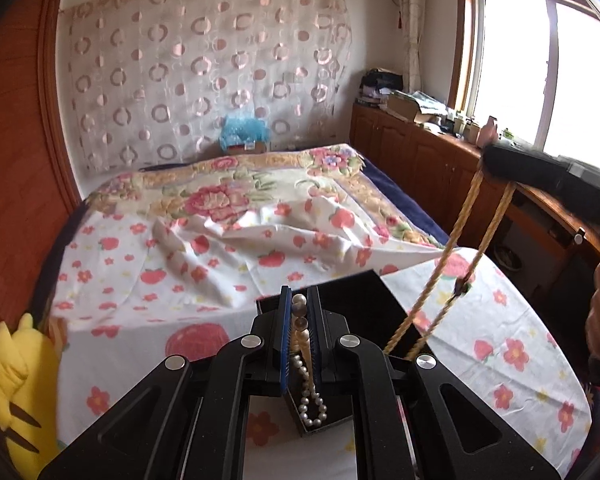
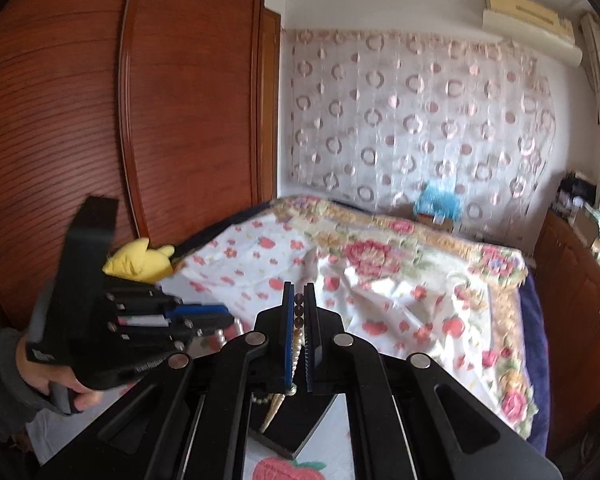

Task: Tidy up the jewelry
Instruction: 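Lift both held necklaces and carry them over the black box, then open both tools to drop the necklaces into the black box, then move both tools back over the remaining jewelry pile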

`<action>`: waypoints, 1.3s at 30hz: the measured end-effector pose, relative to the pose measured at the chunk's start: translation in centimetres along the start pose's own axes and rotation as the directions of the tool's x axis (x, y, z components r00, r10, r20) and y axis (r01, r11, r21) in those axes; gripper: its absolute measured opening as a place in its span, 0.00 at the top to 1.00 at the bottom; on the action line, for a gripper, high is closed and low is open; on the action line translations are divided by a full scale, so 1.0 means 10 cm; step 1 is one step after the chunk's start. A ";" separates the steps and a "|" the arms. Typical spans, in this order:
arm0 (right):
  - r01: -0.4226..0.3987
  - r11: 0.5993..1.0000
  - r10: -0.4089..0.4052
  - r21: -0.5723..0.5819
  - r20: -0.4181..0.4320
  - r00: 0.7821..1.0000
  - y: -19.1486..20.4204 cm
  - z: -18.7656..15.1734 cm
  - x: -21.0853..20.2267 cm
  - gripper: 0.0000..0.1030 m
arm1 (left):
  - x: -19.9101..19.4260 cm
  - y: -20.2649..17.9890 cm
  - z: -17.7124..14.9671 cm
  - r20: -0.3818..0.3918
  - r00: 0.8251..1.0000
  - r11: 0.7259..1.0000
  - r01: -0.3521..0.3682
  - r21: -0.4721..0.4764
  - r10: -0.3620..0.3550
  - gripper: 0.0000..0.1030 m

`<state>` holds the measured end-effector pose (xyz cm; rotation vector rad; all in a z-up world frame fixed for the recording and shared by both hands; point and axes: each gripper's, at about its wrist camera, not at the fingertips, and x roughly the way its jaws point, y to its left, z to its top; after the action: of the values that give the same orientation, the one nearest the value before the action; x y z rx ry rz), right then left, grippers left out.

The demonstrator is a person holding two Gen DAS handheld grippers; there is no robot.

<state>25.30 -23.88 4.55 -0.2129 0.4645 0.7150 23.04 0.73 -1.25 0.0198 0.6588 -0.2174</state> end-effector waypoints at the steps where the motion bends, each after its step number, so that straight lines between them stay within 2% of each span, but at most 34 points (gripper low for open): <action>1: -0.002 1.000 0.002 0.005 -0.019 1.000 0.01 -0.07 0.07 0.95 | 0.00 0.01 -0.01 0.000 1.000 1.000 -0.003 -0.001 0.003 0.93; 7: 0.000 0.999 0.004 0.032 -0.113 0.994 0.05 -0.40 0.37 0.94 | -0.02 -0.01 -0.12 -0.012 1.000 1.000 -0.007 0.005 0.007 0.92; 10: 0.004 0.999 0.001 0.039 -0.131 0.991 0.08 -0.49 0.41 0.94 | -0.10 -0.03 -0.23 -0.018 1.000 1.000 -0.002 0.004 0.002 0.84; 11: 0.006 0.999 -0.002 0.037 -0.132 0.991 0.09 -0.51 0.40 0.92 | -0.12 -0.04 -0.25 -0.020 1.000 1.000 -0.002 0.005 0.002 0.80; 13: 0.013 0.999 -0.009 0.036 -0.131 0.991 0.13 -0.55 0.36 0.81 | -0.18 -0.07 -0.34 -0.024 1.000 1.000 -0.004 0.012 0.004 0.80; 14: 0.013 0.999 -0.007 0.040 -0.127 0.992 0.15 -0.58 0.32 0.76 | -0.20 -0.09 -0.39 -0.028 1.000 1.000 -0.007 0.016 0.007 0.80; 23: 0.033 0.996 -0.024 0.084 -0.109 0.994 0.25 -0.87 -0.15 0.76 | -0.45 -0.27 -0.72 -0.042 0.999 0.999 -0.011 0.037 0.012 0.79; 29: 0.057 0.991 -0.043 0.123 -0.119 0.992 0.36 -1.28 -0.55 0.76 | -0.62 -0.44 -0.94 -0.055 0.998 0.999 0.000 0.048 0.002 0.79; 33: 0.078 0.987 -0.057 0.140 -0.148 0.987 0.45 -1.62 -0.78 0.69 | -0.67 -0.53 -1.08 -0.080 0.996 0.999 0.032 0.040 -0.029 0.78; 39: 0.100 0.982 -0.068 0.160 -0.195 0.978 0.54 -2.00 -0.92 0.69 | -0.65 -0.64 -1.26 -0.121 0.991 0.998 0.061 0.030 -0.057 0.76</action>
<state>8.90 -32.12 -8.81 -0.1401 0.6910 0.5706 9.08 -3.14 -6.96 0.0456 0.7762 -0.2863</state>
